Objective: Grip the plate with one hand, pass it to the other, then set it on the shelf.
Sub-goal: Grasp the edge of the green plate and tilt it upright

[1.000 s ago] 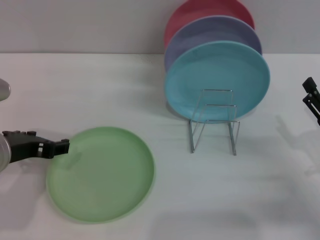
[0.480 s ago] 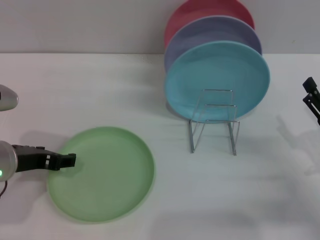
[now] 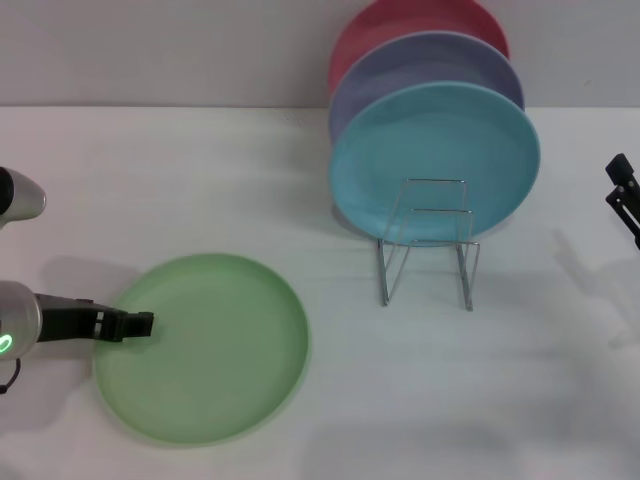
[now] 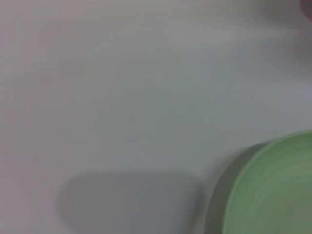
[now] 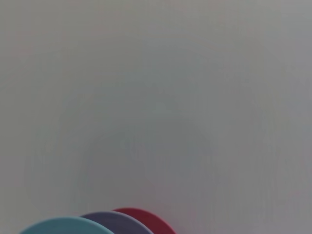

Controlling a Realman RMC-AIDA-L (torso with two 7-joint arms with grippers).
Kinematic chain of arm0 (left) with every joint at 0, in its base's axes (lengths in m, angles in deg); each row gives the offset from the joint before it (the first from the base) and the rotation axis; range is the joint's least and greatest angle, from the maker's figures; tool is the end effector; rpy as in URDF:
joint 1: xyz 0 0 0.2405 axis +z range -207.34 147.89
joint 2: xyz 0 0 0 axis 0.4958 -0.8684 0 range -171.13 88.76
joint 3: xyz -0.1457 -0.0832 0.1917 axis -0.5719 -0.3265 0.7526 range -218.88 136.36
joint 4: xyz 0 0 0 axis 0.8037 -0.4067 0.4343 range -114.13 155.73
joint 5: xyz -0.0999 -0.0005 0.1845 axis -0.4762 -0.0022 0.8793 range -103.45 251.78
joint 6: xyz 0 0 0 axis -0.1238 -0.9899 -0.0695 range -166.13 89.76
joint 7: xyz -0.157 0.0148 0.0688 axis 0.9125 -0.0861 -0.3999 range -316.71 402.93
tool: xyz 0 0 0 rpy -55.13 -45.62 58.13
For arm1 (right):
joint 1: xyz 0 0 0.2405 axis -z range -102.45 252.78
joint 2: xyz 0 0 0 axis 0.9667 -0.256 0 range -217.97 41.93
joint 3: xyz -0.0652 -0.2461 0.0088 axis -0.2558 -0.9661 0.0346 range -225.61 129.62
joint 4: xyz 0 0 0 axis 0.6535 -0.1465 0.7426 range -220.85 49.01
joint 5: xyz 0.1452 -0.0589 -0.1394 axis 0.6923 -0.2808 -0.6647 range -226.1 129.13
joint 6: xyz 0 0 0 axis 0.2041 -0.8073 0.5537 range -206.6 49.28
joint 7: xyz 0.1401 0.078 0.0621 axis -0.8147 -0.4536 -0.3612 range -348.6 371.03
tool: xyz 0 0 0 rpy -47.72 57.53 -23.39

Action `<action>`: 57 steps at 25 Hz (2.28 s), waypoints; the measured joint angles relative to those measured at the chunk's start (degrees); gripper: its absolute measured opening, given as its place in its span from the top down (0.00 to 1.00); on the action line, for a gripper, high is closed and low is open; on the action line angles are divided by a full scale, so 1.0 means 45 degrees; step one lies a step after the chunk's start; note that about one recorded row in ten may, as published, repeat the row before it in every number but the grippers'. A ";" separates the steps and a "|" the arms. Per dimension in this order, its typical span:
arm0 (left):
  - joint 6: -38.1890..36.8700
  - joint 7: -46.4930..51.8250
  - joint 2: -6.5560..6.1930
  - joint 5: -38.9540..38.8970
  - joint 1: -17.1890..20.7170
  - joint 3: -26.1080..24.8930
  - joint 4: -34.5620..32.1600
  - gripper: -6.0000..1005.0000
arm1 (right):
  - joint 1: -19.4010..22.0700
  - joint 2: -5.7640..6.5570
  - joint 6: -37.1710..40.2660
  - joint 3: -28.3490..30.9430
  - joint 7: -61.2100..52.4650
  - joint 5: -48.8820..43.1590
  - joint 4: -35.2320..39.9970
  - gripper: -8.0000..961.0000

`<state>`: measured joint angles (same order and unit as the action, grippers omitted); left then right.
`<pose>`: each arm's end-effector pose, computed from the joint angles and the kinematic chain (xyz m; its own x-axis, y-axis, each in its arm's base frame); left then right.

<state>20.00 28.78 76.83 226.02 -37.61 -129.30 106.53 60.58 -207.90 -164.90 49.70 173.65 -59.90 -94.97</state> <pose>-0.2786 0.3289 -0.0197 0.5626 0.7939 0.2308 0.7054 -0.3154 -0.6348 0.3201 0.2937 0.0122 0.6538 0.2401 -0.7176 -0.6674 -0.2639 -0.6964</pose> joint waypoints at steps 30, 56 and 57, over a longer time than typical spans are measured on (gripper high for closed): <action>0.0133 -0.0959 0.0039 -0.0228 -0.0278 -0.0172 -0.0212 0.87 | -0.0046 0.0033 -0.0083 0.0036 -0.0007 0.0000 -0.0060 0.15; -0.2658 -0.2349 0.0021 -0.0796 0.0731 -0.0646 0.2018 0.96 | -0.0324 0.0288 0.0413 -0.1342 -0.4161 -0.0684 -0.5274 0.15; -0.2936 -0.2463 0.0028 -0.0921 0.0808 -0.0590 0.2021 0.96 | -0.0325 0.0312 0.1530 -0.1333 -0.4898 -0.1233 -0.6230 0.15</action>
<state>6.79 17.70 76.96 221.87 -33.97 -131.96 115.63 59.12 -206.50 -158.01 43.70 151.61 -65.45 -123.00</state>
